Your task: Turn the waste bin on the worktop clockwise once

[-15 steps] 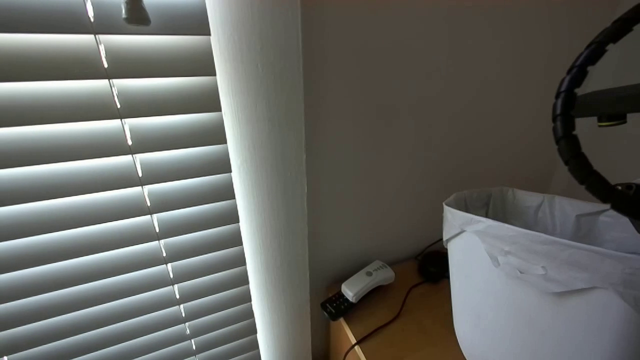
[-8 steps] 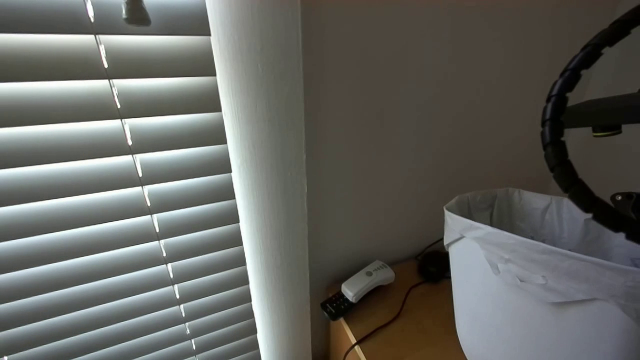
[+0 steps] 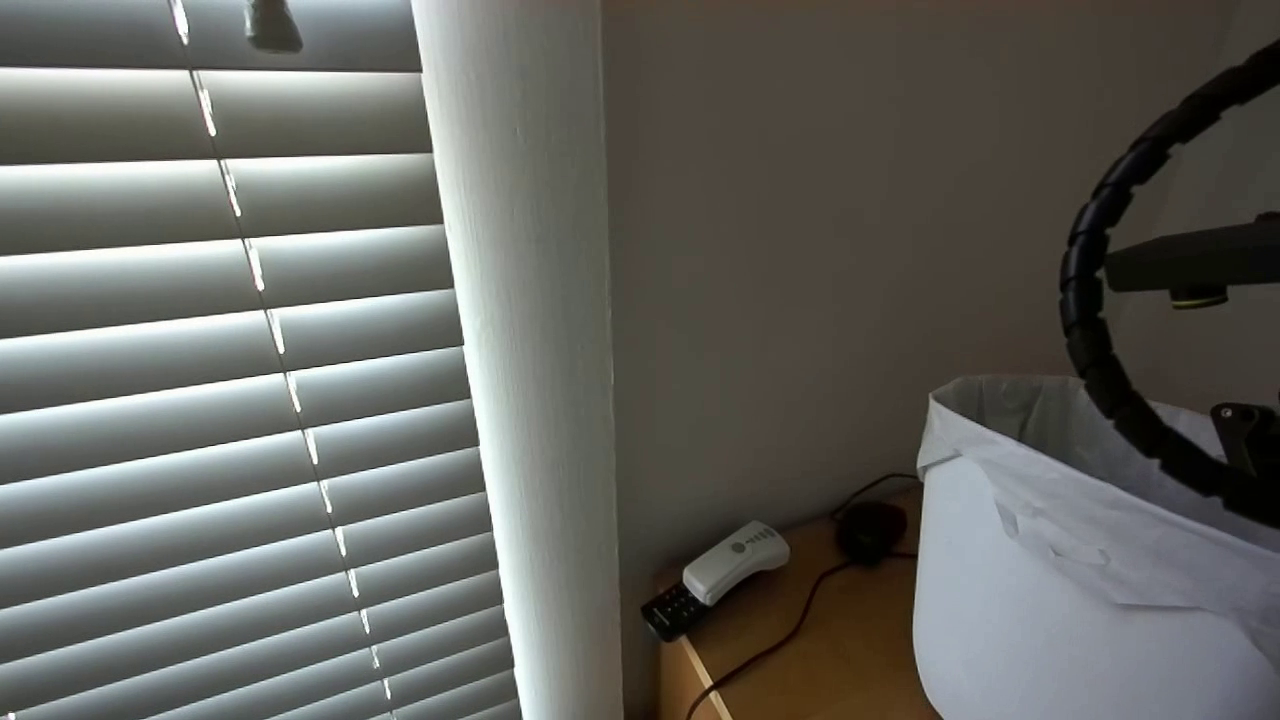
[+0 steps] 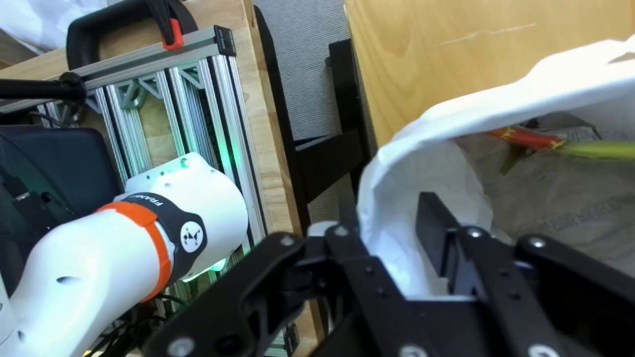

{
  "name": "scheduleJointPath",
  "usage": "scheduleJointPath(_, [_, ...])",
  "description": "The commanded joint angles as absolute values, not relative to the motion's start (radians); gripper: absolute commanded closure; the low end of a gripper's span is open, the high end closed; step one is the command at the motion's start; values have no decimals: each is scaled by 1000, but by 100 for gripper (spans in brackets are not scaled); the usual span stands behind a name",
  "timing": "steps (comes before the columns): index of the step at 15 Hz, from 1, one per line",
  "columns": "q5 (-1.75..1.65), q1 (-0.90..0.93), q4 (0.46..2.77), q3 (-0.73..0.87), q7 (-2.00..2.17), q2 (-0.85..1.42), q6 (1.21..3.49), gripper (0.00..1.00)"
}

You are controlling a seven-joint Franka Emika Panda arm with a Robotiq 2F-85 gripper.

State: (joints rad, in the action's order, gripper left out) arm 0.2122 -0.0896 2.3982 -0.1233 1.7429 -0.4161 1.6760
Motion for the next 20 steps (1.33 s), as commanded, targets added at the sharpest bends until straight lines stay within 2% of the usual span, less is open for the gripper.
scheduleJointPath(1, [230, -78, 2407, -107, 1760, -403, 1667, 29])
scheduleJointPath(5, [224, -76, 2407, -106, 1758, -391, 1665, 0])
scheduleJointPath(14, [93, -30, 2396, -134, 1566, -473, 1657, 0])
scheduleJointPath(20, [67, 4, 2408, -98, 1250, -610, 1616, 0])
